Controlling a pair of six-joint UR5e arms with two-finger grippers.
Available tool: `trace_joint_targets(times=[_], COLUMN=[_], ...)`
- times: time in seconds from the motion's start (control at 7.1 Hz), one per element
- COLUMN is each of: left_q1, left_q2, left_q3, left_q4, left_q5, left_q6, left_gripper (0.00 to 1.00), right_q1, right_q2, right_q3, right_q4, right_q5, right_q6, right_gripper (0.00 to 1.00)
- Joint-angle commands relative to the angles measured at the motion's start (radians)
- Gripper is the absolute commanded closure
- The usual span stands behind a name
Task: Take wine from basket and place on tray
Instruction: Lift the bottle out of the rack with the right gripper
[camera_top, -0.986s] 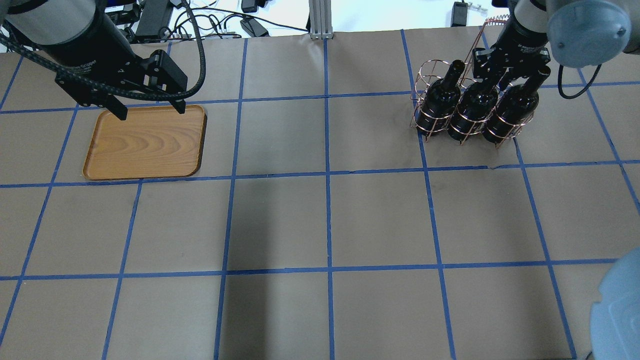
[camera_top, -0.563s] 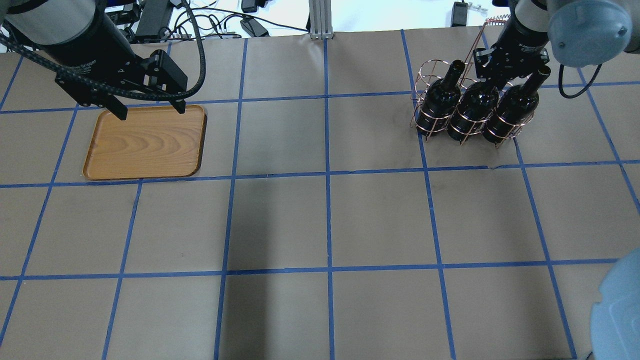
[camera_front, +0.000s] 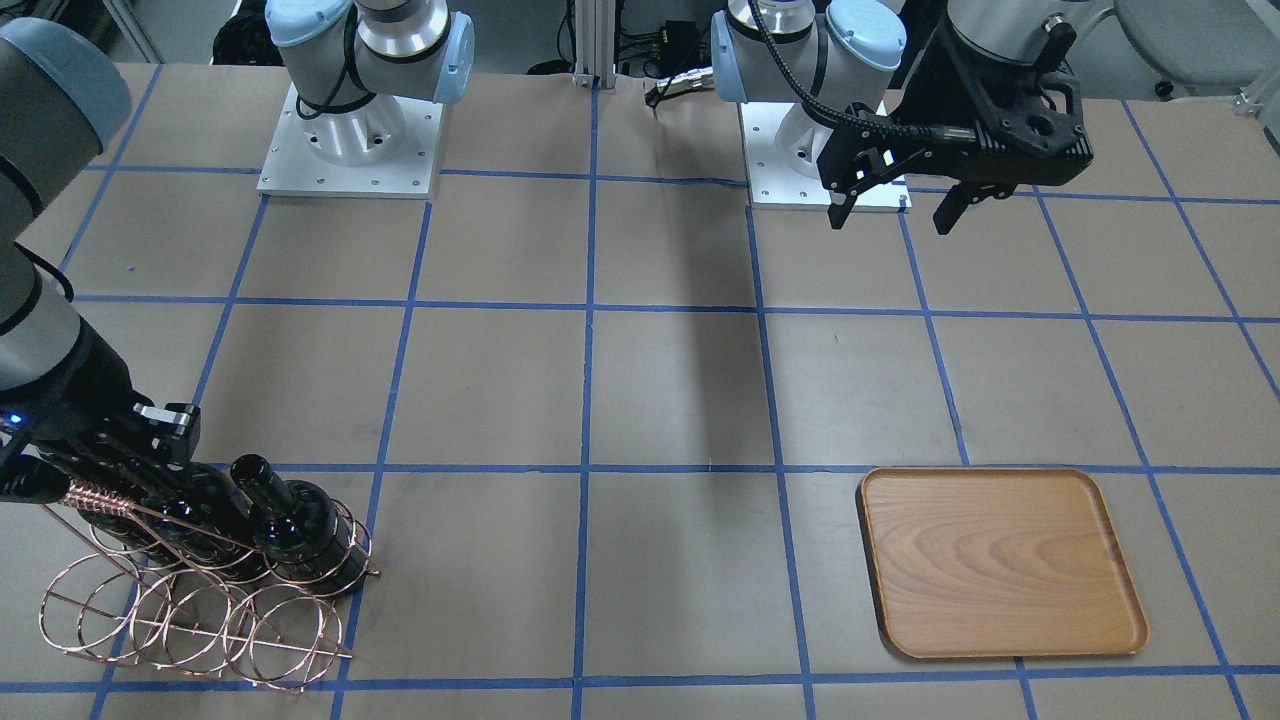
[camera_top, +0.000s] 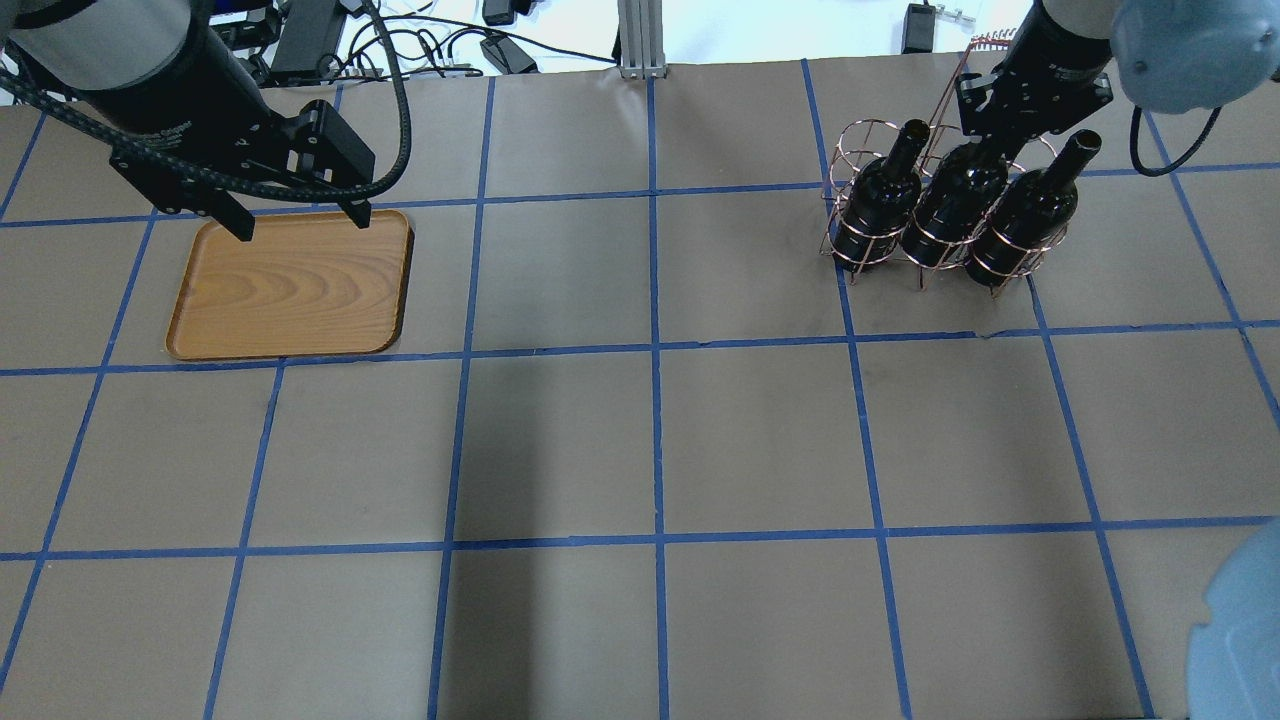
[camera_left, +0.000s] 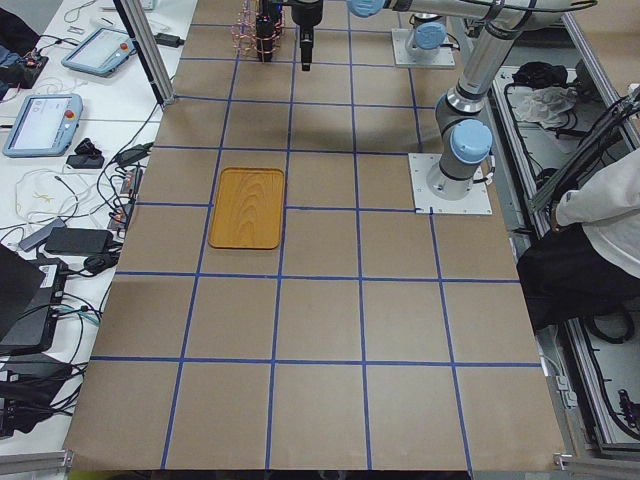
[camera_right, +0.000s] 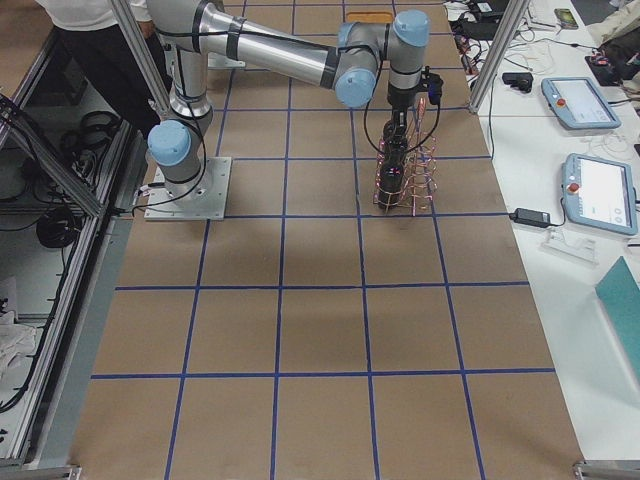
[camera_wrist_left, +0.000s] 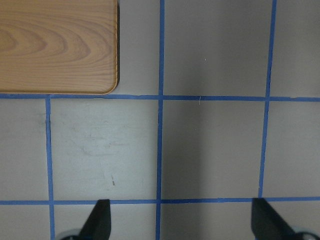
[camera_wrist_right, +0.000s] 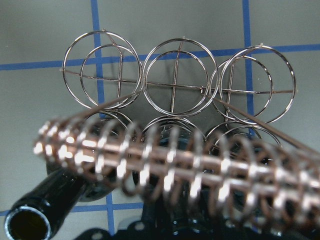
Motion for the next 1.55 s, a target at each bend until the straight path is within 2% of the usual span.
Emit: trace_joint_targets(times=[0.0,0.42,0.7,1.13,1.27,1.41], left_q1=[0.000,0.000,0.000,0.003,0.002,0.003], left_q2=[0.001,0.001,0.001,0.001,0.001,0.001], left_q3=[0.000,0.000,0.000,0.000,-0.002,-0.002], left_q4=[0.000,0.000,0.000,0.001,0.001,0.001], left_q5=[0.000,0.000,0.000,0.002,0.035,0.044], left_q6=[0.000,0.002,0.002,0.003,0.005,0.006], left_gripper=[0.00,0.00,0.00,0.00,0.00,0.00], right_q1=[0.001,0.035,0.142,0.456,0.521,0.571], right_q2=[-0.049,-0.210,-0.244,-0.186,-0.145,-0.100], right_q3=[-0.089,-0.126,-0.123,-0.108,-0.108,-0.108], right_q4=[0.124,0.282,0.367,0.368,0.302,0.257], right_q5=[-0.002,0.004,-0.014,-0.033,-0.024,-0.022], right_q6=[0.006,0.018,0.164,0.607,0.730,0.771], right_gripper=[0.85,0.85,0.85,0.88,0.88,0.88])
